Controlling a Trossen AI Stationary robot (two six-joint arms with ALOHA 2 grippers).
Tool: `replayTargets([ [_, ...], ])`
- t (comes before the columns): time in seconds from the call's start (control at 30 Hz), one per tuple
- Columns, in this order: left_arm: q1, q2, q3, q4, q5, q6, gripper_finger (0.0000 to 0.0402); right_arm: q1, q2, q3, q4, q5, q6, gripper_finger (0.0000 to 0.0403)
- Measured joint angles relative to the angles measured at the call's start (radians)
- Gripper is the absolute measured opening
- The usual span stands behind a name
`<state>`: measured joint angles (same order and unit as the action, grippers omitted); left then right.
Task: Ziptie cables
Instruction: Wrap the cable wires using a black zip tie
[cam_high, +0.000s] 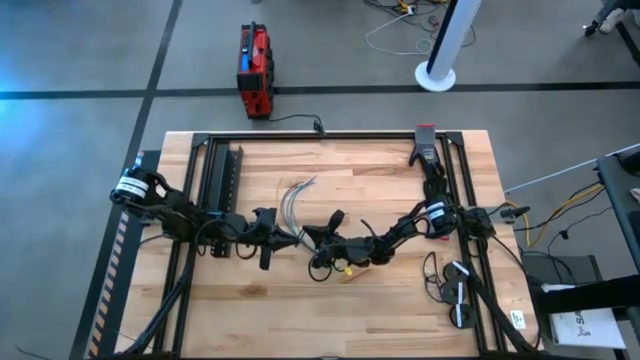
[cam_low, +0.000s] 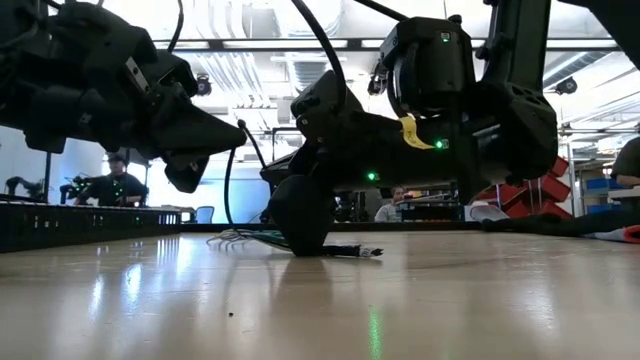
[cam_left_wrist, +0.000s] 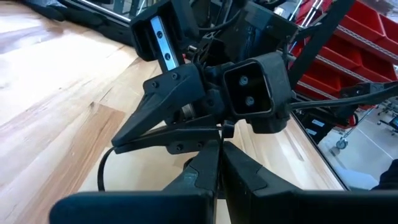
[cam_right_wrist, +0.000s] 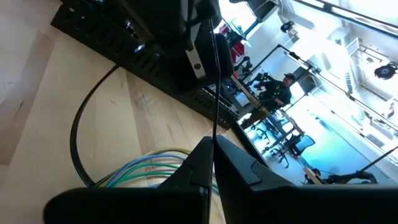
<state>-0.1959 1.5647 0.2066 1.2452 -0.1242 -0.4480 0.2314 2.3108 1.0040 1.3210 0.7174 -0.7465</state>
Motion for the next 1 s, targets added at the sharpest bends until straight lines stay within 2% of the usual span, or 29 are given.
replayTargets([
  [0.33, 0.002, -0.012, -0.009, 0.0, 0.0, 0.0, 0.0, 0.0, 0.0, -0.003, 0.006, 0.0, 0.001, 0.0],
  [1.0, 0.005, -0.012, -0.01, -0.014, 0.003, -0.03, 0.0, 0.006, 0.002, 0.001, 0.051, -0.015, -0.197, 0.0],
])
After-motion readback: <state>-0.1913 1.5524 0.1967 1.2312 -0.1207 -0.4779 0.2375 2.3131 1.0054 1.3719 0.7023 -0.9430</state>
